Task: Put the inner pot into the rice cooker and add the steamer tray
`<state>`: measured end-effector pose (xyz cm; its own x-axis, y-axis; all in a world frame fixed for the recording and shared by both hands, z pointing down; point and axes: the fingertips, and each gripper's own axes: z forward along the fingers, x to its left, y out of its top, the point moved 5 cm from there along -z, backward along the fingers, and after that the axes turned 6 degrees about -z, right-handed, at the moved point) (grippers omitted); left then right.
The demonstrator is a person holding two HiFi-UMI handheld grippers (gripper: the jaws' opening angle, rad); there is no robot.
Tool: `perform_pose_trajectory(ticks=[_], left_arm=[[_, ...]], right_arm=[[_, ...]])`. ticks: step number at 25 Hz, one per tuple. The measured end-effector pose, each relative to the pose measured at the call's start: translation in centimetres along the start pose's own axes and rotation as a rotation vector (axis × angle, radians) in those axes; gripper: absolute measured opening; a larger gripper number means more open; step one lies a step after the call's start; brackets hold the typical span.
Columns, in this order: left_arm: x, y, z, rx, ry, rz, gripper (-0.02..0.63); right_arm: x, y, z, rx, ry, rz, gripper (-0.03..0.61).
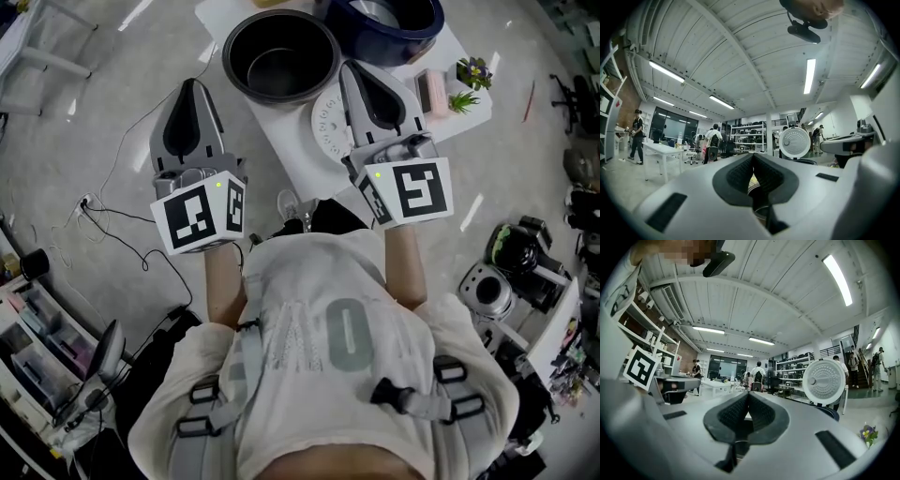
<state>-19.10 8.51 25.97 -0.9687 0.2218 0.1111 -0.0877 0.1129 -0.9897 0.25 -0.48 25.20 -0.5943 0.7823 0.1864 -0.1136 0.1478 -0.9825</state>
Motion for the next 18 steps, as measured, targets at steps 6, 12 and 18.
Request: perform_pose_trajectory(ticks=[6,12,18], left_arm=[[-0.2,1.2,-0.2,-0.052,0.029,-0.032,0.023],[-0.6,2.5,-0.2,-0.083,0.035,-0.033,0.025],[-1.2,2.8,0.5,-0.121,-0.025,-0.136,0.293]], right_arm=[[-1.2,0.2,0.9,-0.031,0.001,0.023,0.008],[-2.3,1.3,1.1,-0.076,-0.005,0.065,0.009],[-3.3,1.6,1.1,-0.141,0.104,0.289,0.388]])
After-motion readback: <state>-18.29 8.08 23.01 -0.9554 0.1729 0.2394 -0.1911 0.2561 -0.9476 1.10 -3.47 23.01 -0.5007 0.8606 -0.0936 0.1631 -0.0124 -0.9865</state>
